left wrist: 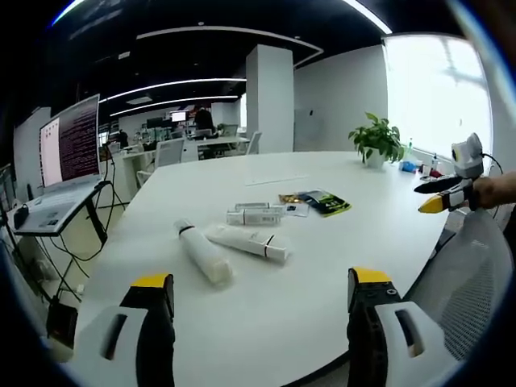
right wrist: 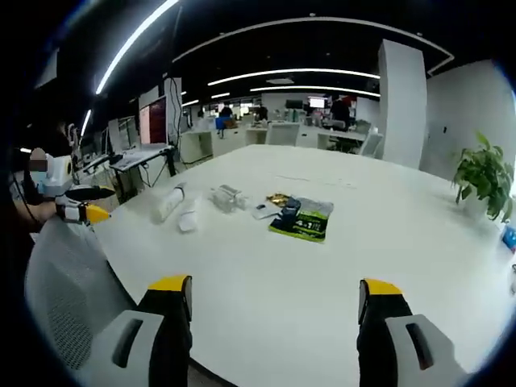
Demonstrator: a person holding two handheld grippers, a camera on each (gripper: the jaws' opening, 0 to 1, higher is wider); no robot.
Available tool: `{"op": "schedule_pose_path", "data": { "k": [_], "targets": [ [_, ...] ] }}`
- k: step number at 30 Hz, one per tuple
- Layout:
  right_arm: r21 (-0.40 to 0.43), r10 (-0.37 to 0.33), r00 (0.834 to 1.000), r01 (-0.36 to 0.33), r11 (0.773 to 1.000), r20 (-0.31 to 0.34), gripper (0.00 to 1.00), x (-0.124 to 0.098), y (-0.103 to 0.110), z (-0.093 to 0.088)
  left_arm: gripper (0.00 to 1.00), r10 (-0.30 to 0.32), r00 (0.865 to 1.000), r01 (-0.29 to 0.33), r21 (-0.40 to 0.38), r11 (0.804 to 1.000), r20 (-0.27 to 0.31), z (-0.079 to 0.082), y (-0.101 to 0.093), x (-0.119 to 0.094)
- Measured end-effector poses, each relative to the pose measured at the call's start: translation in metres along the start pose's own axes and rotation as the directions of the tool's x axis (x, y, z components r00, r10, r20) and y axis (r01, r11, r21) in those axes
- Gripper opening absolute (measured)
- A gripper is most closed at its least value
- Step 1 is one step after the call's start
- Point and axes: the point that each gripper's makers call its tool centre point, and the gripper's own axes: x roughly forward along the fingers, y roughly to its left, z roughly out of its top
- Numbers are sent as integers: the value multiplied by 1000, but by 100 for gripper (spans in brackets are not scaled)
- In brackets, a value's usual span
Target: Arrange the skincare products in the storage area until every visible bottle or jar stands upright without overlapping.
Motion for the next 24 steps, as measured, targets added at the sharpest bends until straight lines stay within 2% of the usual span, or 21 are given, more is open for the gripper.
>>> {"op": "schedule_pose_path", "data": {
  "k": [4,6,12,24],
  "targets": [
    [-25,49,999,-49,998,-19,90,15,15,13,83,1,1000,-1,3,1000,-6,-1,0,0],
    [-47,76,996,-78,996,-55,89,23,23,13,82,3,1000,-3,3,1000,-5,-1,1,0],
    [-69,120,987,-128,989,-108,89,40,35,11,82,5,1000,-5,-6,1000,-2,-1,2,0],
    [-113,193,970,-210,971,-149,87,72,59,23,80,-2,1000,2,-10,1000,-13,-4,2,1]
  ]
}}
